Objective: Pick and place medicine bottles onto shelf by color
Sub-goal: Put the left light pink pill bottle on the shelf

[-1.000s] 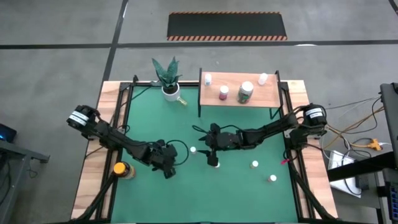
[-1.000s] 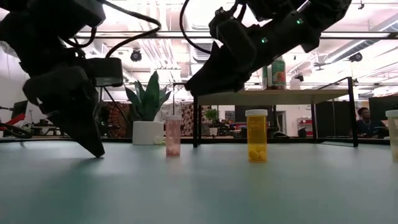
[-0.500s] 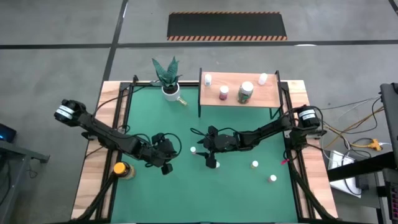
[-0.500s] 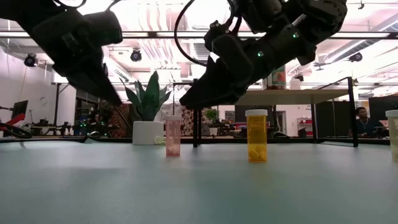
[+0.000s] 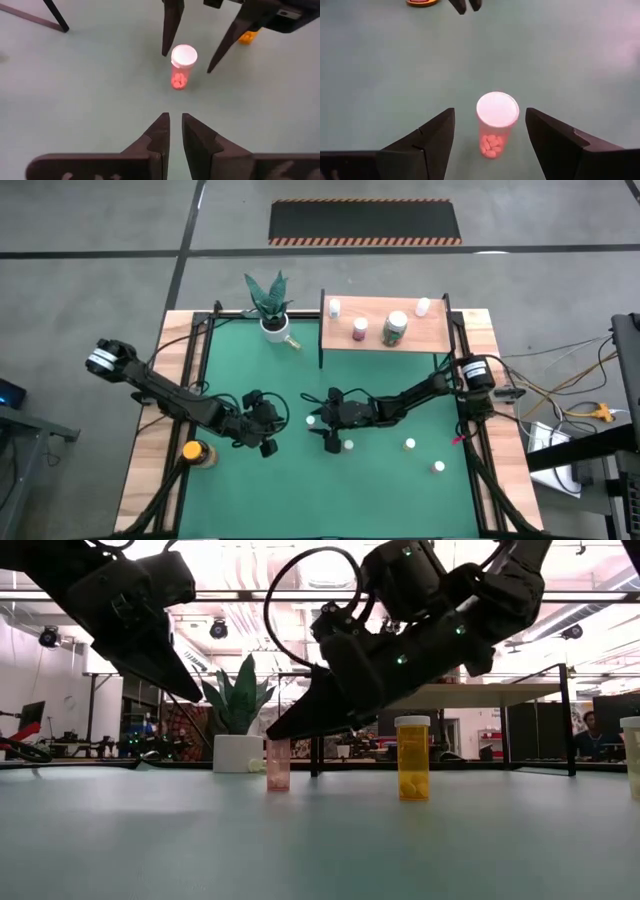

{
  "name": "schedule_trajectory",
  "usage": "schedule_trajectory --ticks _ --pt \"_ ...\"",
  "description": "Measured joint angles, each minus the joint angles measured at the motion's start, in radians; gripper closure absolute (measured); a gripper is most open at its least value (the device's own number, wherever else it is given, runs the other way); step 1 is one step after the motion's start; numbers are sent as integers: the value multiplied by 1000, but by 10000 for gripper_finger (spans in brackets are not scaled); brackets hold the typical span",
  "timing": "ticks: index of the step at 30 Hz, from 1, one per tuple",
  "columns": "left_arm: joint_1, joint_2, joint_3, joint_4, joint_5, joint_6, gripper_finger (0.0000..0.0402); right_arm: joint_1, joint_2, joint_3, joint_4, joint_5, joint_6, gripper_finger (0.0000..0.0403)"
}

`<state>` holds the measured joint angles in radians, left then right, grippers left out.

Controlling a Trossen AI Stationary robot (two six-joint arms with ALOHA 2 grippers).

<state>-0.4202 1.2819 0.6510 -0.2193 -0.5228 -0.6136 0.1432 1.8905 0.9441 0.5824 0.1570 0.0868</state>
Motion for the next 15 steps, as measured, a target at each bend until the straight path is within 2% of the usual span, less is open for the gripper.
schedule_trajectory --ticks 9,15 --pt "1 0 -1 2 -9 1 369 0 75 65 -2 -3 -27 172" --pt "1 0 -3 2 -10 1 369 0 68 62 -30 -1 -28 195"
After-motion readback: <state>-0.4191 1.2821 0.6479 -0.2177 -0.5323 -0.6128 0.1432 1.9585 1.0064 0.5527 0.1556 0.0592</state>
